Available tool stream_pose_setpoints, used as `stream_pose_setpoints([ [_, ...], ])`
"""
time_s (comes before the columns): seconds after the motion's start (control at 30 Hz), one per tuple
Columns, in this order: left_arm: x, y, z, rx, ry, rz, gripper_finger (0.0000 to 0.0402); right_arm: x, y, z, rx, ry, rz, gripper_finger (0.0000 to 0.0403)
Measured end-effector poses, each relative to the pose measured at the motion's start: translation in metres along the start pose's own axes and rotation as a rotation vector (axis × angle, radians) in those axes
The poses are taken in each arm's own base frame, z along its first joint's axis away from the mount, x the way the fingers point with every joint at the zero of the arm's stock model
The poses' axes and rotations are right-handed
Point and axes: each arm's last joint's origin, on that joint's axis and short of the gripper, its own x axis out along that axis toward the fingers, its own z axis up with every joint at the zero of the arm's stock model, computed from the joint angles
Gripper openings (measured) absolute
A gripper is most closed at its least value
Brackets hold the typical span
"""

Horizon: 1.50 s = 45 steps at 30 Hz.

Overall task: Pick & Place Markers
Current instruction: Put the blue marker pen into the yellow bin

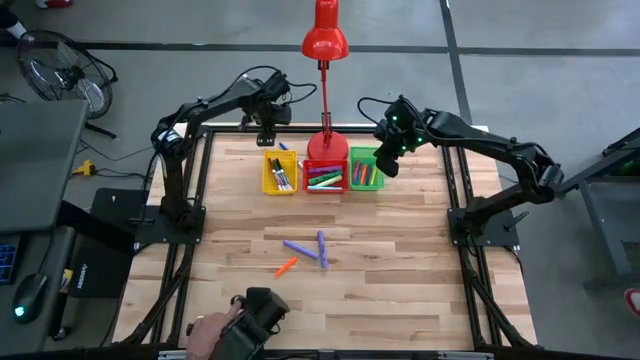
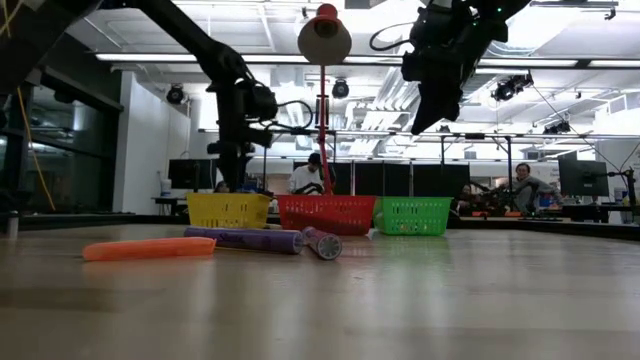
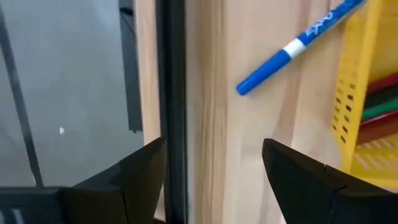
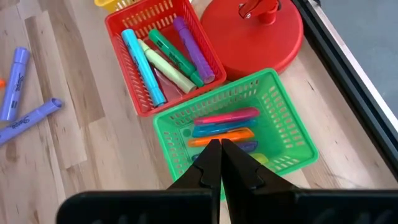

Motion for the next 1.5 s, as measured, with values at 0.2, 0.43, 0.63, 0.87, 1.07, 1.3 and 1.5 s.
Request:
stream_pose_setpoints([
  [0.2, 0.011, -0.005, 0.005, 0.160, 0.009, -0.037, 0.0259, 0.000, 0.000, 0.000, -0.005, 0.002, 0.000, 0.0000],
  [0.43, 0.024, -0.007, 0.011, 0.366, -0.013, -0.057, 0.0259, 0.000, 0.000, 0.000, -0.026, 0.001, 0.001, 0.0000],
  [0.63, 0.024, -0.005, 0.021, 0.510, -0.023, 0.030, 0.0259, 0.000, 0.000, 0.000, -0.027, 0.001, 0.004, 0.0000],
  [0.87, 0.031, -0.005, 0.023, 0.516, -0.083, 0.000, 0.0259, 0.000, 0.001, -0.003, -0.026, 0.029, 0.027, 0.0000],
  [1.07, 0.047, -0.004, 0.015, 0.495, -0.058, -0.082, 0.0259, 0.000, 0.001, -0.003, -0.027, 0.030, 0.028, 0.0000],
  [1.3, 0.048, -0.004, 0.013, 0.551, -0.148, -0.131, 0.0259, 0.000, 0.001, -0.003, -0.028, 0.029, 0.028, 0.0000],
  [1.5, 0.053, -0.005, 0.015, 0.607, -0.208, -0.160, 0.0259, 0.000, 0.001, -0.003, -0.028, 0.028, 0.027, 0.0000],
])
